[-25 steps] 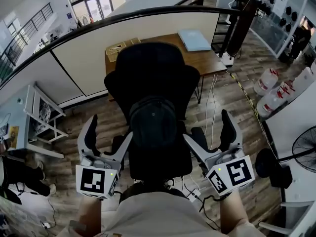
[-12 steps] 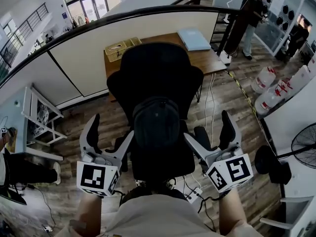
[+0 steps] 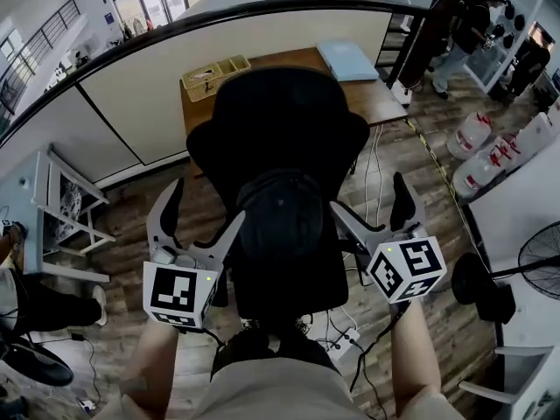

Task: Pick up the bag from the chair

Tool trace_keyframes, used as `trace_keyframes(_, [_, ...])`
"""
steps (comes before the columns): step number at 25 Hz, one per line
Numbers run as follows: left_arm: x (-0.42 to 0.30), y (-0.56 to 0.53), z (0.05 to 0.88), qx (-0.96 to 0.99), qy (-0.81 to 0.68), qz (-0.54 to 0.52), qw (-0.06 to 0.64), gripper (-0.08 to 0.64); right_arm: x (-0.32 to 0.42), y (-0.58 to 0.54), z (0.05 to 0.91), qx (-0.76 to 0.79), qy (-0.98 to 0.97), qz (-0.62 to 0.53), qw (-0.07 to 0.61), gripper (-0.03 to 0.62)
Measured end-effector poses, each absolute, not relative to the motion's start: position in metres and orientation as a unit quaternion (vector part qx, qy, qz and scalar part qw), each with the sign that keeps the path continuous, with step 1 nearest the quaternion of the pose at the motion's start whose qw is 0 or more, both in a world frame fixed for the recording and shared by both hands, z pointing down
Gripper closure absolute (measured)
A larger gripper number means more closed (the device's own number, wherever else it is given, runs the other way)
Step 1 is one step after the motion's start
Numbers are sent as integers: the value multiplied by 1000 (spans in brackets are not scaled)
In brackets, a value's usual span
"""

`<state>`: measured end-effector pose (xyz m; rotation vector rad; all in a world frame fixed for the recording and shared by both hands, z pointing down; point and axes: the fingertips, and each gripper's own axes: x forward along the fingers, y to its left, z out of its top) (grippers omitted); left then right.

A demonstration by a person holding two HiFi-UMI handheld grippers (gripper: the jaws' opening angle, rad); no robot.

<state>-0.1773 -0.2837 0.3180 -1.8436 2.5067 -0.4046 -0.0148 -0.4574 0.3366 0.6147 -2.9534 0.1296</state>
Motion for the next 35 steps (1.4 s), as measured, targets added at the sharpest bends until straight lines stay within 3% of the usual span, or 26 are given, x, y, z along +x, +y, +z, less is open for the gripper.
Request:
trace_keyframes(16, [-250,-348,495,-593,793,-80,-111,144,-115,-509,531,181,-966,83,166,0])
trace_keyframes(35, [-276,-375,752,-583,763,-101,-260,144,-126,-539,760,205,-933,171,240,1])
